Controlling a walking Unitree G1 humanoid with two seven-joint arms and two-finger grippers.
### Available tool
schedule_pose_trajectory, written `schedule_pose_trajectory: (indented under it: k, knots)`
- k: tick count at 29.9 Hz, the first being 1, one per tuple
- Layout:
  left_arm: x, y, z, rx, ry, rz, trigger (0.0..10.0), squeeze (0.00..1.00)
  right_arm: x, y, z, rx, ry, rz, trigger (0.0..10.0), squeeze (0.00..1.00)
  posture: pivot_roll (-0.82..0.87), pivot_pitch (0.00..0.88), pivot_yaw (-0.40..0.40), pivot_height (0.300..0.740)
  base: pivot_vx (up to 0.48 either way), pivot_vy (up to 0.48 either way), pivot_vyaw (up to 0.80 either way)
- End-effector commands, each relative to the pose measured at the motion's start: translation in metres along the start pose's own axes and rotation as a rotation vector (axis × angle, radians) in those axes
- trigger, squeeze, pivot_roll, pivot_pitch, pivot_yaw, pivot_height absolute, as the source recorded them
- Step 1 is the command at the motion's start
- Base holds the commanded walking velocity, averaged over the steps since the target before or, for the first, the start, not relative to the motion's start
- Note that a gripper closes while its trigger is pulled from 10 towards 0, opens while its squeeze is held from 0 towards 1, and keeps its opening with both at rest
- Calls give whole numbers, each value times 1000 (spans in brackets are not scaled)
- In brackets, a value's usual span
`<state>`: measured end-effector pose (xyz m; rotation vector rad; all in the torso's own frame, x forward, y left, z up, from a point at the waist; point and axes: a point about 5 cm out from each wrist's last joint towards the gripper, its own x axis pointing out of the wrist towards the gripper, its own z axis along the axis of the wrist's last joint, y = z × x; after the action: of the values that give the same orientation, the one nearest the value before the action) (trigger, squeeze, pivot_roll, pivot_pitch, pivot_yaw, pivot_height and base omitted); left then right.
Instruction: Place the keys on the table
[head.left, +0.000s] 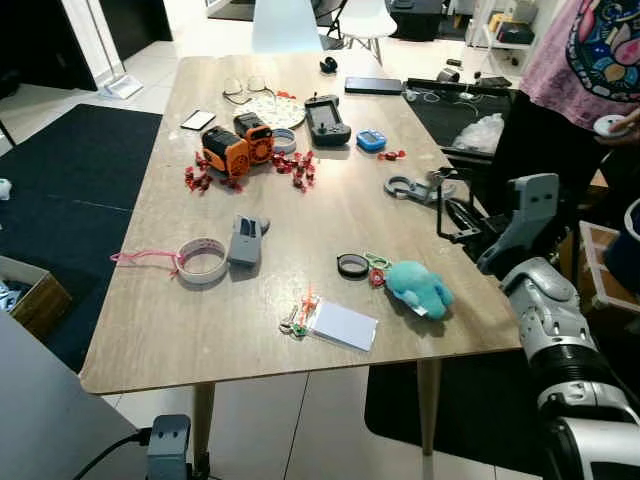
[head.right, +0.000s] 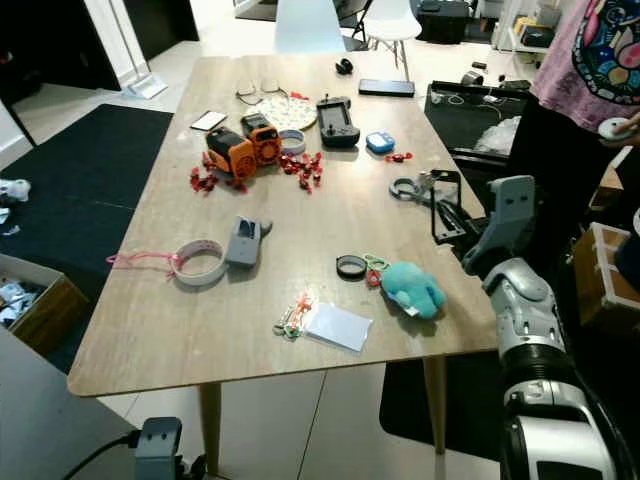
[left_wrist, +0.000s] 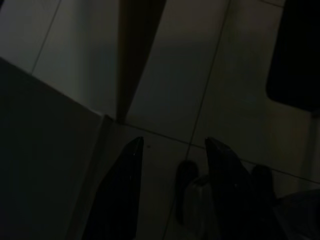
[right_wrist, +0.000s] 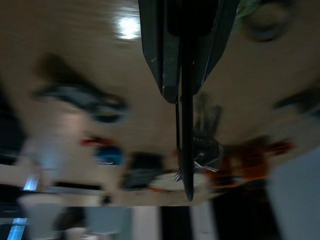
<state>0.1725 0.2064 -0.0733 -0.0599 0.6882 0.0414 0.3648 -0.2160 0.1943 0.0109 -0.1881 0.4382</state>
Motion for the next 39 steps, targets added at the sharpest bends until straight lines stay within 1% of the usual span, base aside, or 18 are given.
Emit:
schedule_pose_trajectory:
  k: [1, 3, 6, 10, 17, 18, 19, 20, 22, 23, 29, 31, 34, 35, 36, 37, 38, 39]
  knots:
    - [-3, 7, -4, 8, 13, 7, 10000, 0, 3, 16, -3, 12, 26, 105, 10000, 0, 32, 77, 23, 740, 0, 0, 0]
    - [-3, 7, -4, 6, 12, 5, 10000, 0, 5, 28, -6, 3, 56, 185, 10000, 0, 31, 79, 24, 740, 0, 0, 0]
    - [-3, 7, -4, 5, 10, 2, 10000, 0, 6, 39, -12, -22, 101, 254, 10000, 0, 31, 78, 23, 740, 0, 0, 0]
    - [-3, 6, -4, 3, 10, 0, 10000, 0, 5, 44, -15, -29, 129, 285, 10000, 0, 31, 79, 21, 740, 0, 0, 0]
    - [-3, 5, -4, -6, 11, -5, 10000, 0, -1, 50, -23, -37, 223, 330, 10000, 0, 34, 83, 18, 740, 0, 0, 0]
    - [-3, 6, -5, -7, 12, -5, 10000, 0, -2, 50, -24, -25, 234, 335, 10000, 216, 34, 86, 18, 740, 0, 0, 0]
    - [-4, 6, -5, -7, 14, -6, 10000, 0, -4, 49, -25, -11, 246, 338, 10000, 557, 34, 86, 18, 740, 0, 0, 0]
    - [-4, 6, -5, -8, 16, -6, 10000, 0, -4, 47, -26, -12, 252, 332, 10000, 957, 34, 87, 19, 740, 0, 0, 0]
    - [-4, 6, -5, -8, 16, -6, 10000, 0, -5, 46, -27, -15, 256, 326, 10000, 957, 34, 87, 19, 740, 0, 0, 0]
    - [-4, 6, -5, -8, 19, -6, 10000, 0, -6, 45, -28, -23, 268, 323, 10000, 1000, 34, 88, 21, 740, 0, 0, 0]
    - [-3, 7, -5, -6, 24, -7, 10000, 0, -7, 44, -29, -30, 278, 312, 10000, 1000, 33, 89, 26, 740, 0, 0, 0]
    - [-3, 7, -6, -5, 26, -7, 10000, 0, -5, 35, -27, -71, 265, 214, 10000, 1000, 34, 91, 26, 740, 0, 0, 0]
    - [-3, 7, -6, -5, 26, -7, 10000, 0, -5, 35, -27, -71, 265, 214, 10000, 1000, 34, 91, 26, 740, 0, 0, 0]
    - [-3, 7, -6, -5, 27, -7, 10000, 0, -5, 29, -24, -82, 250, 156, 10000, 839, 34, 91, 25, 740, 0, 0, 0]
    - [-3, 7, -6, -5, 27, -7, 10000, 0, -5, 29, -24, -82, 250, 156, 10000, 839, 34, 91, 25, 740, 0, 0, 0]
    - [-3, 7, -6, -6, 30, -5, 10000, 0, -7, 5, -14, -80, 177, -42, 10000, 0, 36, 95, 23, 740, 0, 0, 0]
    - [-3, 7, -6, -6, 30, -5, 10000, 0, -7, 5, -14, -80, 177, -42, 10000, 0, 36, 95, 23, 740, 0, 0, 0]
    - [-4, 6, -7, -7, 34, -4, 10000, 0, -14, -21, -5, -54, 102, -246, 10000, 0, 36, 96, 21, 740, 0, 0, 0]
